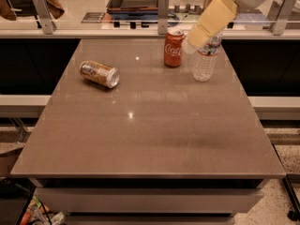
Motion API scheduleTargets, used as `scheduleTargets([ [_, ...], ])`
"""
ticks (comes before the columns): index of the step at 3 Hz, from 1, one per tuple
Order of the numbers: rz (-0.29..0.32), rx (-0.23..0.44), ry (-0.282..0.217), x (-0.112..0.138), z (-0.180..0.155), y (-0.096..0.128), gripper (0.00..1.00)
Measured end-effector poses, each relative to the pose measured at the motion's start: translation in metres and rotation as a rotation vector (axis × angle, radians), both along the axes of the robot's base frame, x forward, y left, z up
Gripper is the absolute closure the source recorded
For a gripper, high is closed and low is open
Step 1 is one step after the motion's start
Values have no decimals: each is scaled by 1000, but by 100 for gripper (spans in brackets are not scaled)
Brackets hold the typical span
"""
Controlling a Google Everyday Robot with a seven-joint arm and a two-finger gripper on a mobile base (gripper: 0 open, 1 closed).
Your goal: Place orange can upright
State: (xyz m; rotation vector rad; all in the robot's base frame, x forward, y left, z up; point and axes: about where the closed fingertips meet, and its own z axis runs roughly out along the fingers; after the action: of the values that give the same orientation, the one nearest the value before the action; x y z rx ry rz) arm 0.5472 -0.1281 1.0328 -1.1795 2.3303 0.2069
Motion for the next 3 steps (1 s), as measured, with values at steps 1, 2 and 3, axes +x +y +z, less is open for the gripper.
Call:
scheduleTargets([
  [1, -43, -27, 19, 38, 1, 30, 0],
  [2, -43, -27, 19, 38, 1, 30, 0],
  [3, -59, -18, 18, 44, 1, 30, 0],
])
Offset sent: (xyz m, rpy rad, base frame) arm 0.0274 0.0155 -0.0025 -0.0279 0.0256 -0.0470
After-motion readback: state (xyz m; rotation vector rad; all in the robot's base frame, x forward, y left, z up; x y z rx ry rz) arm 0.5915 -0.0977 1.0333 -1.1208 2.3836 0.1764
